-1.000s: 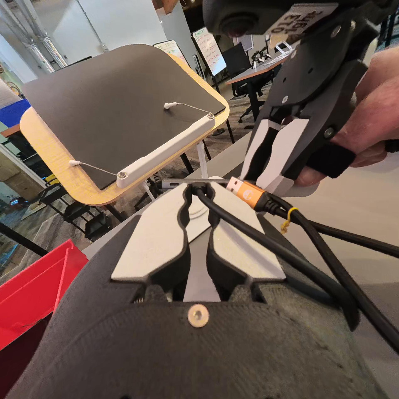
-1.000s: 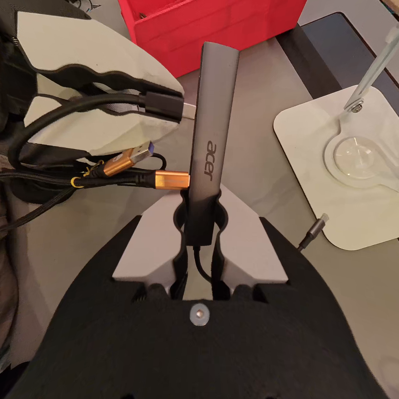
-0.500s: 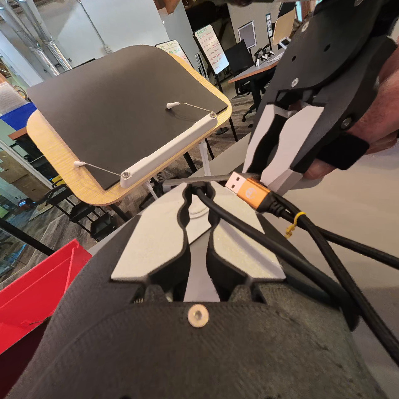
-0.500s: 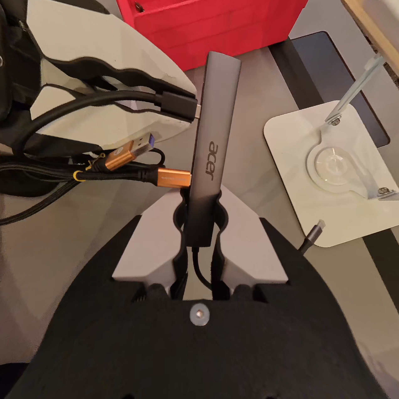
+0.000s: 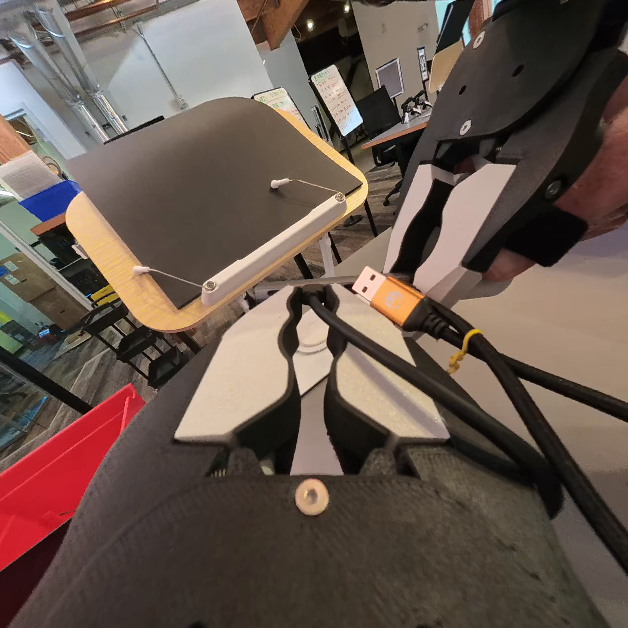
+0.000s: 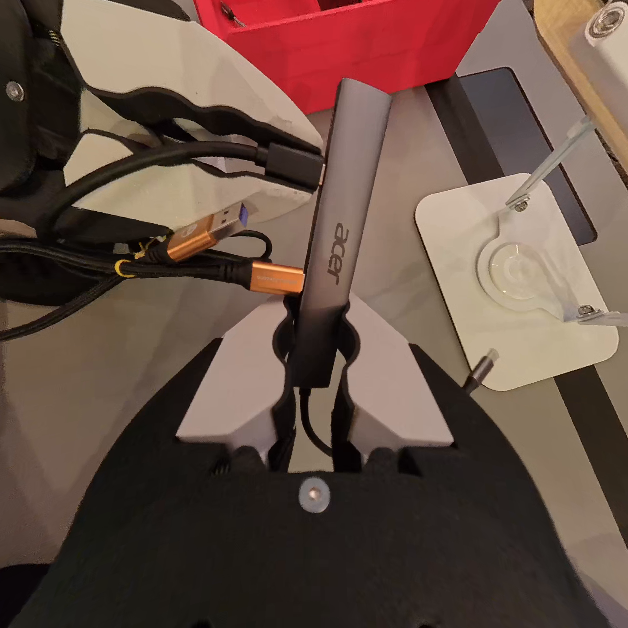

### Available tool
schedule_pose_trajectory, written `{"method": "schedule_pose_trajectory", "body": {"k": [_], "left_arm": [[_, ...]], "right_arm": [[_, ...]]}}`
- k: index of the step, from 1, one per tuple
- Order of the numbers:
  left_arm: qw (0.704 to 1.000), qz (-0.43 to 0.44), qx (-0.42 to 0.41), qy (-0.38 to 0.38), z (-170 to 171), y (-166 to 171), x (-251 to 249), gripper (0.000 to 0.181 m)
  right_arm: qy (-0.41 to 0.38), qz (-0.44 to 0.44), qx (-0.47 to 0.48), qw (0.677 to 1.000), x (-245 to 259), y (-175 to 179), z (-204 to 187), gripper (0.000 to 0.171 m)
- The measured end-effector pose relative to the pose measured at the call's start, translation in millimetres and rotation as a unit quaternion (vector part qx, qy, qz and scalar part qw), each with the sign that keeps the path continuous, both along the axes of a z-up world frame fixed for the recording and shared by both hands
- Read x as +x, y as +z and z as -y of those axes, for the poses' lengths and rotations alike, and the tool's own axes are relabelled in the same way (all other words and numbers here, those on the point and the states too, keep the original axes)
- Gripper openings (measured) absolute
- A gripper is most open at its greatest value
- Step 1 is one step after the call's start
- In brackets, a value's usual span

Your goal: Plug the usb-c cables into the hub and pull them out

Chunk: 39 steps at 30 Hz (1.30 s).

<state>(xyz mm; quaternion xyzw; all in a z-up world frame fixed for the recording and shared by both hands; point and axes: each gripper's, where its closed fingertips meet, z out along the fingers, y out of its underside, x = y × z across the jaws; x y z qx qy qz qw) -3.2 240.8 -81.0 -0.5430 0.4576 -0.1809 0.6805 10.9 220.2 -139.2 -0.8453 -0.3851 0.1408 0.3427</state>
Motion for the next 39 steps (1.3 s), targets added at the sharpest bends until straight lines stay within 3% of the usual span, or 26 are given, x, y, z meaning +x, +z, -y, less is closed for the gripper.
{"method": "schedule_pose_trajectory", "body": {"k": [13,20,24,31,36,39], "left_arm": [[1.000,0.007,0.008,-0.005,-2.2,1.4,0.1,0.013],[0.998,0.000,-0.054,-0.042,-3.0,-5.0,-5.7,0.034],[0.987,0.022,-0.144,-0.073,-7.9,-8.6,-16.0,0.033],[0.967,-0.024,-0.241,-0.072,-1.9,-34.7,-39.3,0.037],[0.964,-0.099,-0.242,-0.053,16.4,-60.2,-55.1,0.040],[0.966,-0.101,-0.236,-0.029,16.0,-65.1,-77.6,0.037]], "right_arm": [[-0.006,0.000,0.004,1.000,1.5,0.3,-4.5,0.017],[-0.038,0.017,0.041,0.998,21.2,1.8,-13.2,0.016],[-0.049,0.065,0.069,0.994,35.5,-2.0,-13.5,0.016],[-0.027,0.092,0.021,0.995,37.3,-41.1,7.3,0.016],[-0.004,0.098,-0.038,0.994,28.4,-81.6,23.1,0.016],[0.008,0.104,-0.069,0.992,22.7,-103.0,32.1,0.016]]}}
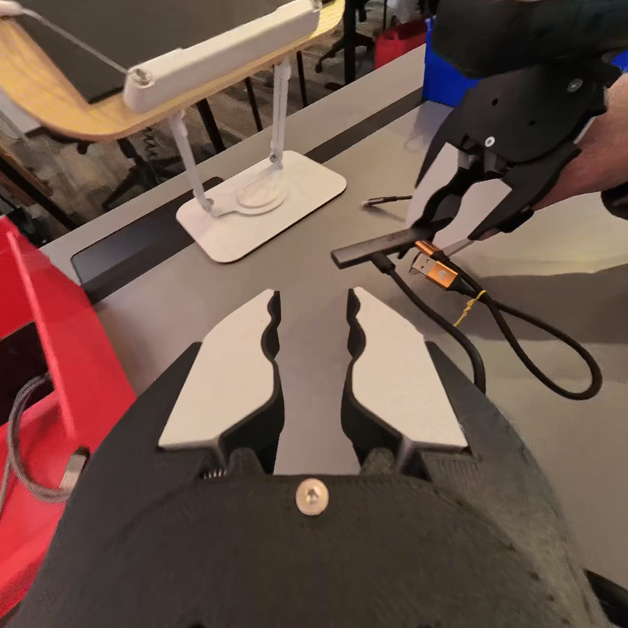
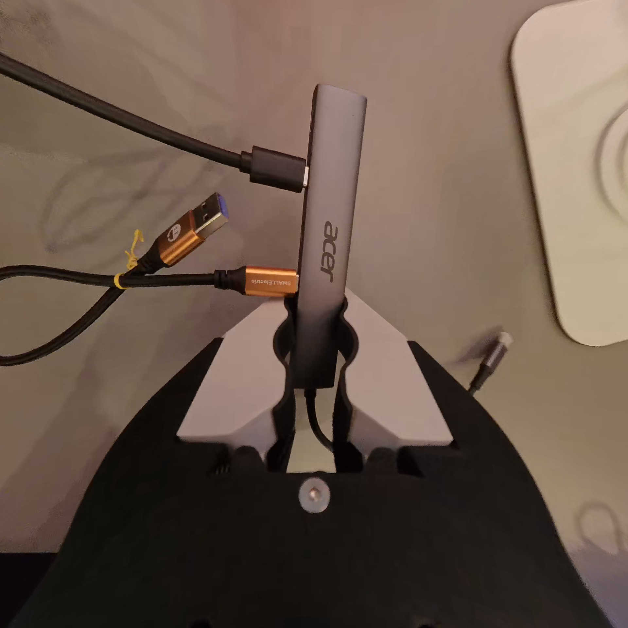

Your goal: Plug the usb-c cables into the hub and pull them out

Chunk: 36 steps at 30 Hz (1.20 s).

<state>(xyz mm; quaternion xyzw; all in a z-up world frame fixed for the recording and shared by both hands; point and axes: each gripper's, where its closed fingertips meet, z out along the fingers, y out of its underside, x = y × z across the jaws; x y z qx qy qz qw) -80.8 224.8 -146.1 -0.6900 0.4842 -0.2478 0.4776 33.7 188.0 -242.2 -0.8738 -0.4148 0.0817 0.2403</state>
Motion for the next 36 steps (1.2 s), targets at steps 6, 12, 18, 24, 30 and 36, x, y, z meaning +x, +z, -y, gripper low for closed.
{"method": "schedule_pose_trajectory", "body": {"k": [6,12,18,24,30,36], "left_arm": [[0.995,0.048,0.004,0.082,-31.2,10.6,-52.3,0.032],[0.958,0.167,0.064,0.223,-67.6,48.6,-104.3,0.013],[0.933,0.184,0.071,0.302,-102.2,55.4,-134.3,0.006],[0.932,0.080,0.165,0.311,-111.9,57.4,-139.8,0.000],[0.899,-0.001,0.258,0.354,-117.3,71.4,-162.7,0.000],[0.929,-0.060,0.216,0.294,-133.5,60.9,-166.1,0.000]], "right_arm": [[0.002,0.002,-0.022,1.000,-7.5,-23.7,6.9,0.016],[-0.003,0.033,0.008,0.999,-6.8,-22.0,3.0,0.016],[0.000,0.011,0.026,1.000,-17.6,-4.7,10.4,0.016],[-0.025,0.011,0.037,0.999,-1.8,-0.5,9.5,0.016],[-0.055,0.015,0.052,0.997,17.0,3.9,8.5,0.016],[-0.076,0.016,0.044,0.996,35.5,0.0,13.5,0.016]]}}
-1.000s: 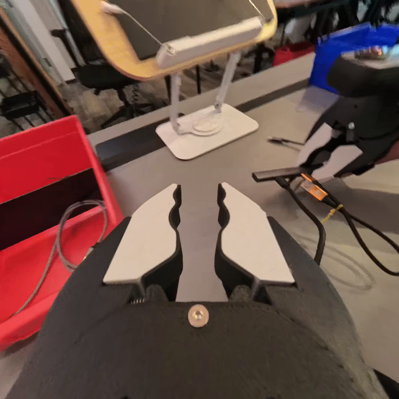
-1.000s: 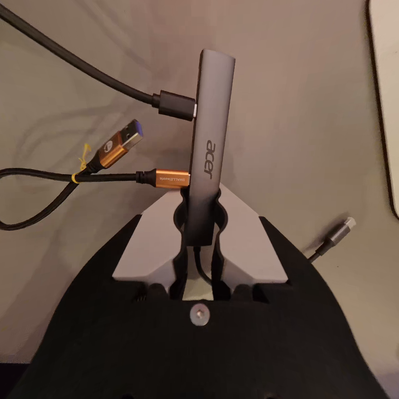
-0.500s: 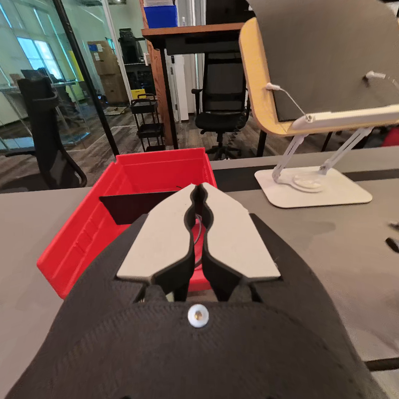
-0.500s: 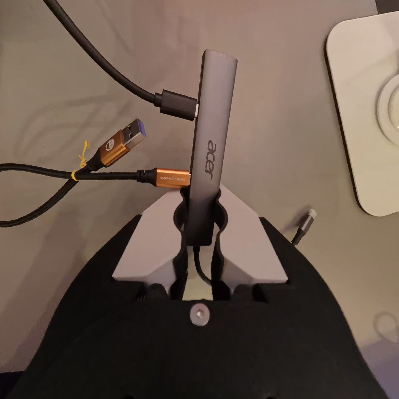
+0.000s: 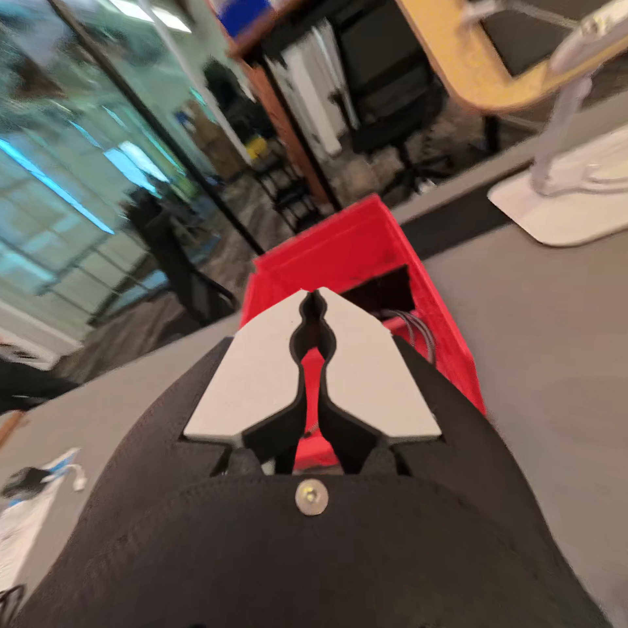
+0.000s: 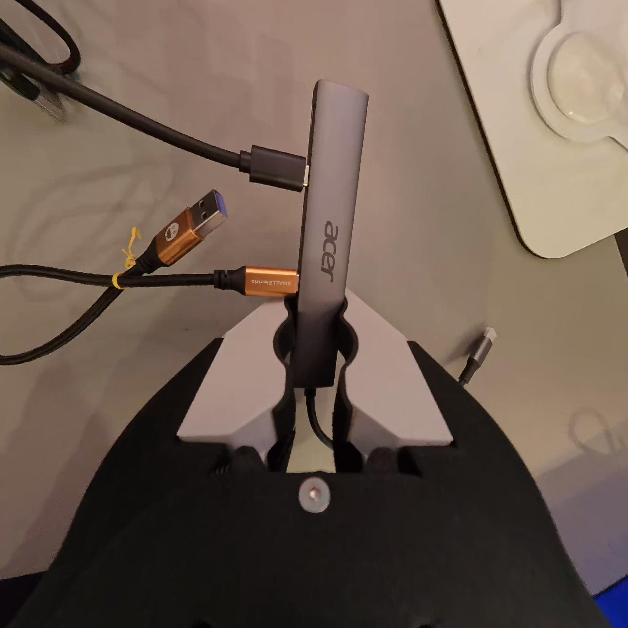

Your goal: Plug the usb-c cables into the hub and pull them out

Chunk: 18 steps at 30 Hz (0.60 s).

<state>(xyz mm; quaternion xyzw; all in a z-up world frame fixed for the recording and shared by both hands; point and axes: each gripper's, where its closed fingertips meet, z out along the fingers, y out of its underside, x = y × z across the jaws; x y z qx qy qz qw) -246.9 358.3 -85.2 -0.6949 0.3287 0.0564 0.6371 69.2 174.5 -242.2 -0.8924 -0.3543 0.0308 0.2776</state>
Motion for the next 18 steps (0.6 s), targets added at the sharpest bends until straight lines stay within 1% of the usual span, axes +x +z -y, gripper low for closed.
{"method": "schedule_pose_trajectory", "body": {"k": [1,2,4,5,6,7,8,10,11,12,13,15,17,18], "left_arm": [[0.998,-0.008,-0.060,-0.013,-7.3,-14.8,2.7,0.004],[0.994,-0.014,-0.105,-0.021,-14.4,-25.9,3.6,0.012],[0.981,-0.045,-0.186,-0.038,-25.4,-49.6,6.1,0.018],[0.976,-0.062,-0.207,-0.034,-33.5,-57.2,5.0,0.024],[0.971,-0.081,-0.220,-0.036,-40.4,-64.1,6.1,0.022],[0.960,-0.103,-0.258,-0.040,-44.0,-77.3,8.1,0.024],[0.946,-0.124,-0.296,-0.036,-47.9,-90.7,9.0,0.031],[0.913,-0.181,-0.363,-0.037,-51.4,-120.3,10.9,0.032],[0.910,-0.201,-0.362,-0.029,-59.9,-127.8,11.9,0.033],[0.910,-0.203,-0.360,-0.031,-66.8,-132.9,16.6,0.028],[0.901,-0.206,-0.381,-0.032,-69.4,-142.3,18.7,0.029],[0.884,-0.224,-0.410,-0.001,-79.9,-159.0,11.5,0.040],[0.876,-0.232,-0.422,0.012,-89.0,-171.6,8.3,0.039],[0.872,-0.228,-0.432,0.013,-91.0,-177.4,8.9,0.034]], "right_arm": [[0.001,0.006,-0.005,1.000,0.1,-2.5,0.8,0.016],[0.000,0.011,-0.007,1.000,0.2,-4.9,0.6,0.016],[0.003,0.011,-0.014,1.000,-2.6,-9.9,0.5,0.016],[0.007,0.010,-0.016,1.000,-4.7,-11.7,0.5,0.016],[0.012,0.011,-0.016,1.000,-6.6,-13.2,0.5,0.016],[0.017,0.014,-0.018,1.000,-8.0,-15.0,0.6,0.016],[0.019,0.017,-0.024,0.999,-8.7,-17.7,1.5,0.017],[0.024,0.028,-0.031,0.999,-9.0,-21.2,2.0,0.018],[0.028,0.031,-0.037,0.998,-9.6,-21.7,3.0,0.019],[0.031,0.029,-0.044,0.998,-10.3,-21.8,3.8,0.020],[0.032,0.030,-0.047,0.998,-10.2,-21.7,3.6,0.020],[0.036,0.030,-0.049,0.998,-10.5,-21.8,3.1,0.022],[0.038,0.024,-0.055,0.997,-11.7,-21.5,3.2,0.027],[0.040,0.025,-0.055,0.997,-11.9,-21.1,3.0,0.032]]}}
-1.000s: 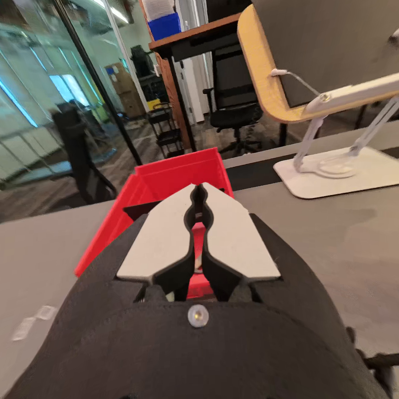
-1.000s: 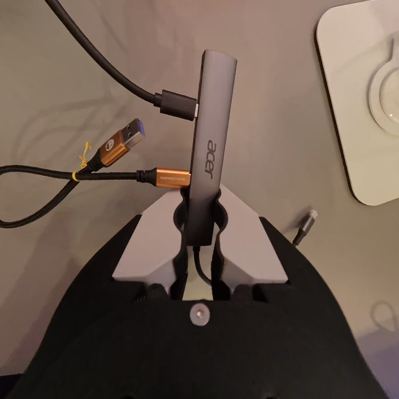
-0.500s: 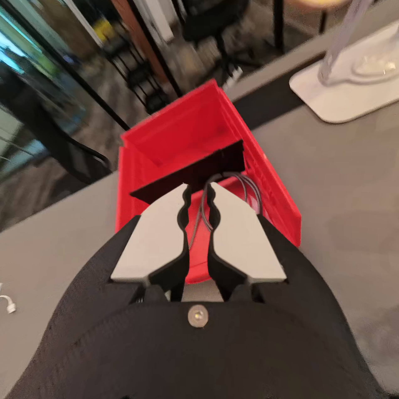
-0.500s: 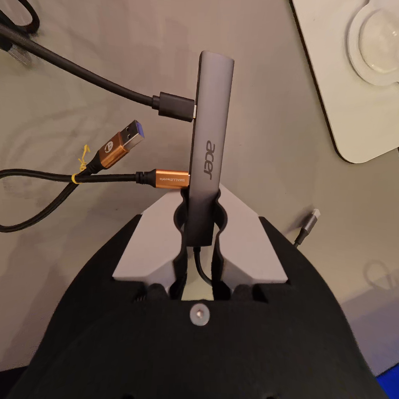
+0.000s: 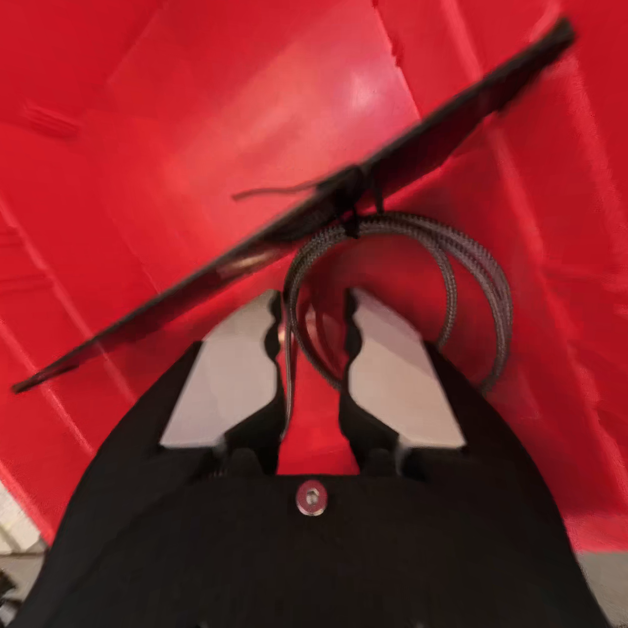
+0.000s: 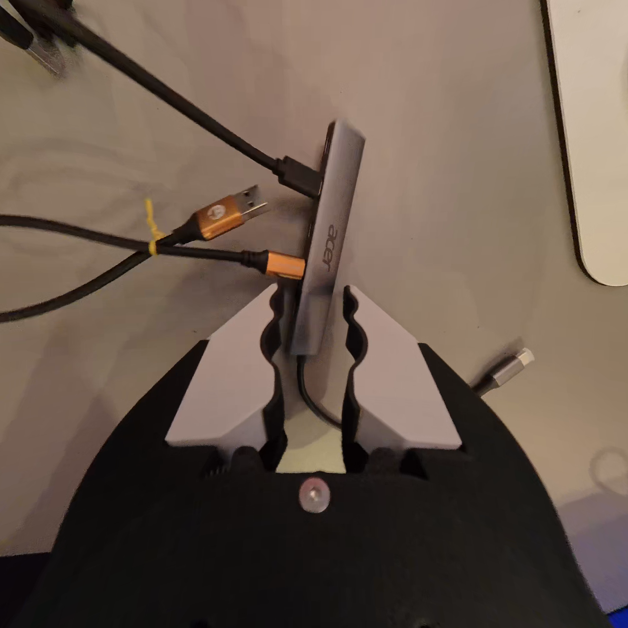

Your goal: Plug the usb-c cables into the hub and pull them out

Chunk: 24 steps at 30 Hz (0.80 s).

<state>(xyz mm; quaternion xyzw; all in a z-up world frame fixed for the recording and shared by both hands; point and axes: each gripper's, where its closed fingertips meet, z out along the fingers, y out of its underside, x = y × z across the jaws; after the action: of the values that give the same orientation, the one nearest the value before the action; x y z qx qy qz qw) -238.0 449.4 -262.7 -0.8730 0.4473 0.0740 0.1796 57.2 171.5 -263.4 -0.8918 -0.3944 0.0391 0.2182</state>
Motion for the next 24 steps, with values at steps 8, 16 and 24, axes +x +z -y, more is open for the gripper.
{"method": "schedule_pose_trajectory", "body": {"k": [8,16,24], "left_arm": [[0.997,-0.025,0.067,-0.012,-16.9,9.2,-5.5,0.004],[0.970,0.050,0.239,-0.008,-14.3,100.4,-20.0,0.004],[0.907,0.097,0.403,-0.078,51.1,221.1,14.2,0.004]], "right_arm": [[0.001,-0.015,-0.015,1.000,5.0,7.4,-0.3,0.075],[-0.008,-0.060,0.055,0.997,10.0,67.0,-7.8,0.077],[0.078,-0.220,0.200,0.952,-88.4,184.9,-32.4,0.059]]}}
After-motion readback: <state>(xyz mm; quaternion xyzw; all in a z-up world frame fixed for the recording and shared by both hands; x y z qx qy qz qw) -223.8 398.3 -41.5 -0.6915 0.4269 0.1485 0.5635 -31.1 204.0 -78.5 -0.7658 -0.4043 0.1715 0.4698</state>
